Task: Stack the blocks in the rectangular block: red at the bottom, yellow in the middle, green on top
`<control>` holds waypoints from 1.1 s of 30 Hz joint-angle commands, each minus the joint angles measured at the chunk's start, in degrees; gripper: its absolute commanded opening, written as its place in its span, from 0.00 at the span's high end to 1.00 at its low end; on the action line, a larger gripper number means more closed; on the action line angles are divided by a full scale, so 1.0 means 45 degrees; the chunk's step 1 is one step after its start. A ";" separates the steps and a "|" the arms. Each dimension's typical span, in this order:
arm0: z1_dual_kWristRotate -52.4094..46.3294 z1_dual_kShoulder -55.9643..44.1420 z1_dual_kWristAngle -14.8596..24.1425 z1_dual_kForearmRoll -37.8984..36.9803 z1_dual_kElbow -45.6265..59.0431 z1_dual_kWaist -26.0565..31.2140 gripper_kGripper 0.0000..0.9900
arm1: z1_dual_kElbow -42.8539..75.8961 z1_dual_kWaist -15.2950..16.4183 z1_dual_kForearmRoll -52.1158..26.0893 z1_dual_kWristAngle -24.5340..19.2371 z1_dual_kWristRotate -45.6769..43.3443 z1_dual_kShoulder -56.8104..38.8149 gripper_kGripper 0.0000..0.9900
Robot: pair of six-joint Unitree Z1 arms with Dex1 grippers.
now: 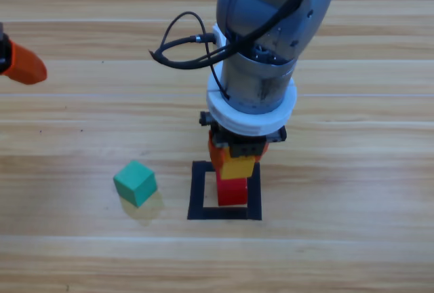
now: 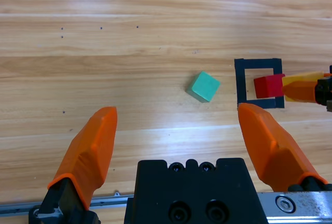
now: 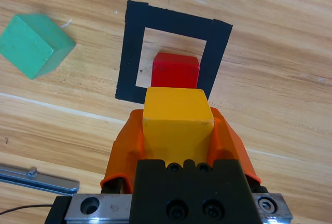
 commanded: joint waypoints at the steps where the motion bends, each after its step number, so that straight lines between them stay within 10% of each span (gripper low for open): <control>1: 0.0129 -0.0095 -0.0177 -0.0320 0.0451 0.0095 0.00 | -0.0130 0.0312 0.0179 -0.0211 0.0241 0.1064 0.82; 33: 0.0051 -0.0075 -0.0235 -0.0711 0.0783 0.0095 0.00 | -0.0560 0.0156 0.0179 -0.0387 0.1022 0.1670 0.82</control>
